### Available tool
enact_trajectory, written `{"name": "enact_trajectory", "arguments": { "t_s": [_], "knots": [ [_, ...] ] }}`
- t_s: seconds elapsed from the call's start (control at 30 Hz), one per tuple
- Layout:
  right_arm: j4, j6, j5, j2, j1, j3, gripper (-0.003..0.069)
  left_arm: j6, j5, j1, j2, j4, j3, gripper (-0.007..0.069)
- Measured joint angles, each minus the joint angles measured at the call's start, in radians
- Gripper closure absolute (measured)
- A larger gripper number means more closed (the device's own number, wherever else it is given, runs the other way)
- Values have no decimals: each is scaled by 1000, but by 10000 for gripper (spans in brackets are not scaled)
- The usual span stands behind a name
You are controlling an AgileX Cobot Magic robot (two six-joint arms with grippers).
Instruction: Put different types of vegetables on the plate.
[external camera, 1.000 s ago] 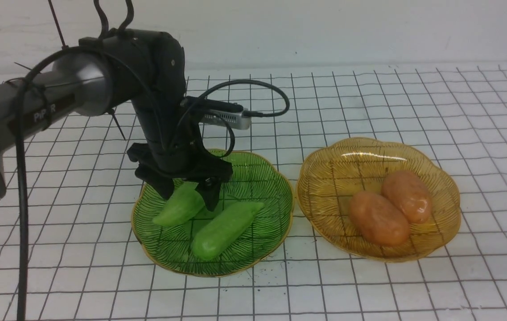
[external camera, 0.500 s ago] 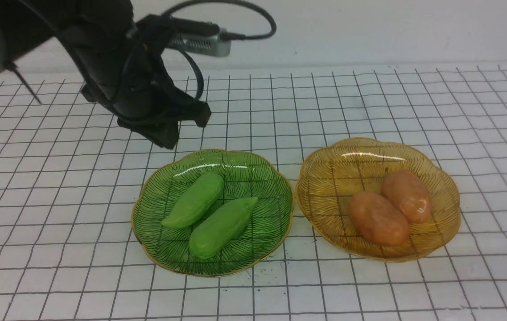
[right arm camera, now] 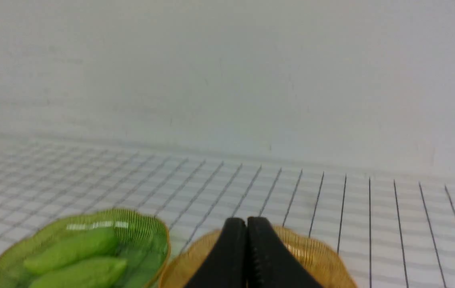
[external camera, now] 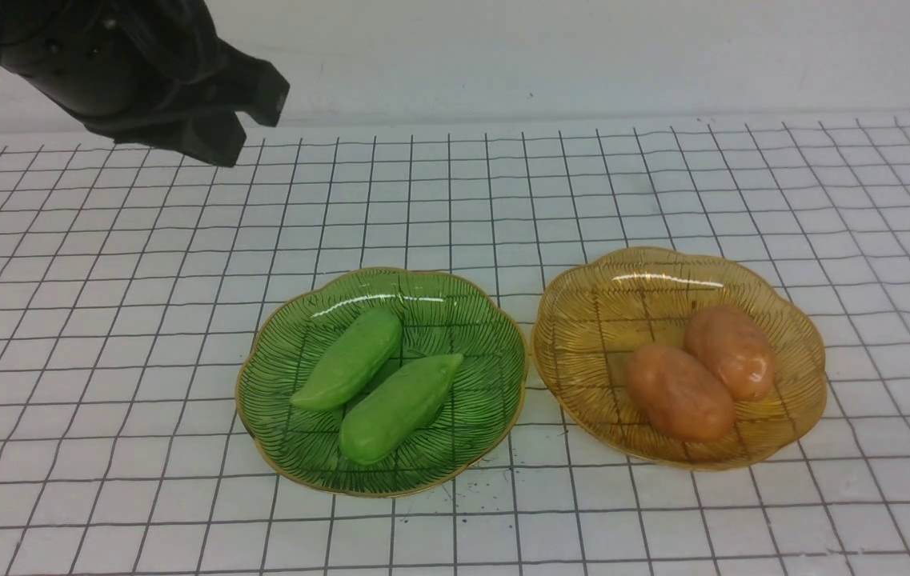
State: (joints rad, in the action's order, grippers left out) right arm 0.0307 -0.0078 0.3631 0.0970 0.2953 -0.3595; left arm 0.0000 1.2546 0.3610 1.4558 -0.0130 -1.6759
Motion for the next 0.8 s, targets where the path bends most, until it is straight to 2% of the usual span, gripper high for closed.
{"name": "enact_trajectory", "arguments": {
  "t_s": [0.03, 0.1, 0.2, 0.8],
  "knots": [
    [-2, -2, -13, 0, 0, 7, 672, 0, 0, 0, 0, 0, 0, 632],
    [-11, -13, -169, 0, 0, 40, 673, 9, 0, 0, 0, 0, 0, 632],
    [-16, -16, -252, 0, 0, 59, 673, 19, 0, 0, 0, 0, 0, 632],
    [-22, -18, -269, 0, 0, 60, 673, 24, 1, 0, 0, 2, 0, 632]
  ]
}}
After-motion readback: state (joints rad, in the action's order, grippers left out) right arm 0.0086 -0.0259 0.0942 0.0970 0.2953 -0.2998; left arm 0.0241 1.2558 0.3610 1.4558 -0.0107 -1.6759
